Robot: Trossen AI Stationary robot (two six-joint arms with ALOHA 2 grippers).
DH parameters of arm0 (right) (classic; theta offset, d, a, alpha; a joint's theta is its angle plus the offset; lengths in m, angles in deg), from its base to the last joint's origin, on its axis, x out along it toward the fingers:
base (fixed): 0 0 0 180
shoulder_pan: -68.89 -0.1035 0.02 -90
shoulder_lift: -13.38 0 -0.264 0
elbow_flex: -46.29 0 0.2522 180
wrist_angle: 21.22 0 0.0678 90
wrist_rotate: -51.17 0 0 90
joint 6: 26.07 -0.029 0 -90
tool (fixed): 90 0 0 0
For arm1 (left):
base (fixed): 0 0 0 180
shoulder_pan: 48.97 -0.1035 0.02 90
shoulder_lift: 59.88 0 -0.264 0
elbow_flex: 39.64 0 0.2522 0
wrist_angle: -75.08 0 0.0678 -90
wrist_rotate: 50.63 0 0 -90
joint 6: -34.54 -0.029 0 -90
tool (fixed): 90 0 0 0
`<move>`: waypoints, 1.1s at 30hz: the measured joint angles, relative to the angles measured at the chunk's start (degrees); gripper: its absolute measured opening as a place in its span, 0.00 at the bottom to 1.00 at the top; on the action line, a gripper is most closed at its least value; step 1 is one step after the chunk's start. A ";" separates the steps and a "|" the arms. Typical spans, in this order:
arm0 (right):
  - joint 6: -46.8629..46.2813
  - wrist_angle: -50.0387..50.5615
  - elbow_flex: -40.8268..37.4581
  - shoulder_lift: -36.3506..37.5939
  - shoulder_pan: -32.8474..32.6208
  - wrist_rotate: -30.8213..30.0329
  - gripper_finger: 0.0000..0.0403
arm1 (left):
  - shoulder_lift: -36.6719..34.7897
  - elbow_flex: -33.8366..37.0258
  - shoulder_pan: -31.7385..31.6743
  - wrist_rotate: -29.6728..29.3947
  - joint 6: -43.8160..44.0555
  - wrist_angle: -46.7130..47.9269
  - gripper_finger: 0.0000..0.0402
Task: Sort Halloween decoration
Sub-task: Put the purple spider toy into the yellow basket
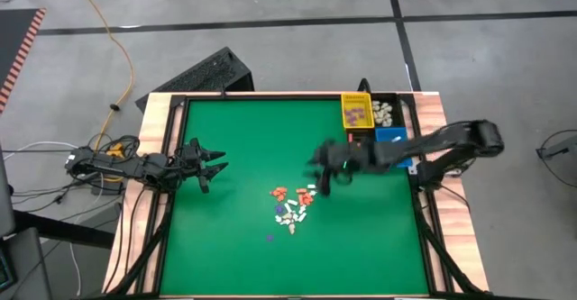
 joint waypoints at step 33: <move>6.62 -0.83 17.40 -30.09 -8.91 -3.58 0.42 | 0.02 -0.02 0.00 0.02 0.00 0.00 0.44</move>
